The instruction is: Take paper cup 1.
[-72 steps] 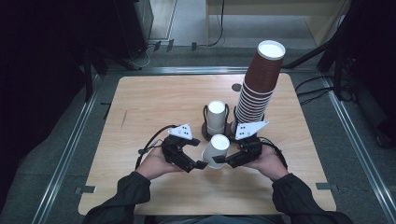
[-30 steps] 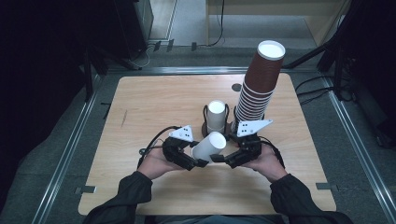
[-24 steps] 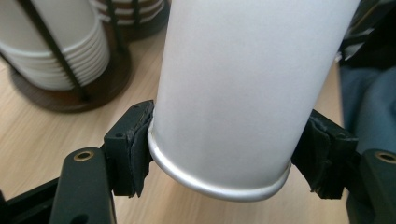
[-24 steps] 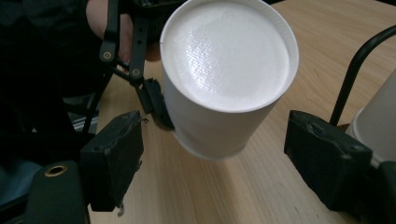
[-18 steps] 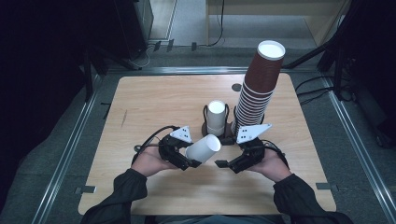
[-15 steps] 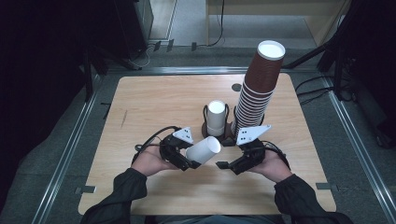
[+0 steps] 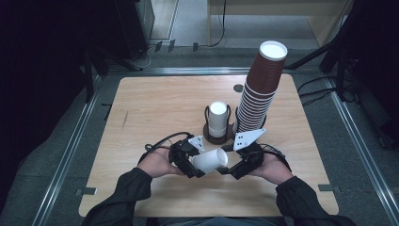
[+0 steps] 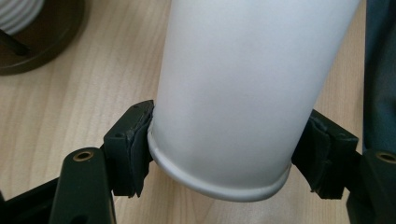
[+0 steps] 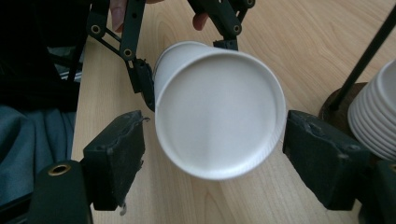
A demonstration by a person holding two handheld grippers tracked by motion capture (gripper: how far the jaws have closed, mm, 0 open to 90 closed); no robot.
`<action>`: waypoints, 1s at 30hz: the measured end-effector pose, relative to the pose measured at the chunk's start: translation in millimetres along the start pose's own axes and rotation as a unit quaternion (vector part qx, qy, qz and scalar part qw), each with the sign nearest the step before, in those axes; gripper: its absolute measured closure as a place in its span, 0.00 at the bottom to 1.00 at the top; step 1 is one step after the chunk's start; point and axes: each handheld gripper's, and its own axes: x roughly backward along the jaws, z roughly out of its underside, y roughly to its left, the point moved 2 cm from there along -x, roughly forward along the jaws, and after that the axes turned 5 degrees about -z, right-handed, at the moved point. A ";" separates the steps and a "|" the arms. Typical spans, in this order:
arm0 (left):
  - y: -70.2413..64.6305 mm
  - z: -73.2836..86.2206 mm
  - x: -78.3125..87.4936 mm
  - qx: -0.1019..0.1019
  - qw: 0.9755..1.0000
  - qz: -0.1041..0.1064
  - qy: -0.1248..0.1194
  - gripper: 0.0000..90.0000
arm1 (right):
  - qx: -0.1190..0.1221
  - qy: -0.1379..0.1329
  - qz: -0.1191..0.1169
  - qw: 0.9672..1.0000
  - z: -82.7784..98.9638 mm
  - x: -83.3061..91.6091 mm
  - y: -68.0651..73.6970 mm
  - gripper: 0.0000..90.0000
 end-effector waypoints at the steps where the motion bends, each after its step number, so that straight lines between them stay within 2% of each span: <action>1: -0.5 -0.2 -1.3 -0.001 1.000 0.001 0.005 0.31 | 0.002 0.002 -0.002 1.000 -0.4 -2.1 0.4 0.24; 5: -3.5 -1.7 -5.6 -0.012 1.000 0.004 0.019 0.31 | 0.005 0.013 -0.008 1.000 -1.1 -8.1 0.6 0.25; 10: -3.5 -2.4 -3.7 -0.013 1.000 0.002 0.015 0.31 | 0.005 0.027 -0.018 0.999 -0.3 -12.5 -0.6 0.33; 13: -4.8 -1.5 -4.2 -0.024 1.000 0.000 0.020 0.30 | 0.020 0.031 -0.020 0.999 -0.3 -12.7 -0.3 0.37; 16: -7.5 -0.7 -3.2 -0.039 0.999 -0.011 0.017 0.28 | 0.032 0.034 -0.025 0.999 -1.1 -12.5 2.8 0.39; 18: -8.0 -0.4 -2.4 -0.038 0.999 -0.011 0.014 0.25 | 0.037 0.035 -0.024 0.998 -2.2 -11.9 4.3 0.38; 19: -6.7 0.2 -0.5 -0.031 1.000 -0.006 0.001 0.22 | 0.038 0.034 -0.025 0.998 -2.5 -11.2 4.5 0.38; 21: -5.8 0.2 1.4 -0.023 1.000 -0.004 -0.010 0.13 | 0.040 0.032 -0.020 0.999 -2.8 -9.8 4.1 0.38; 24: -4.4 0.5 5.8 -0.020 0.999 -0.011 -0.028 0.06 | 0.034 0.022 -0.017 0.999 -2.8 -5.9 2.7 0.38; 30: -0.5 3.2 13.4 -0.004 0.997 -0.016 -0.069 0.06 | 0.020 -0.015 -0.011 1.000 -2.1 6.4 0.5 0.38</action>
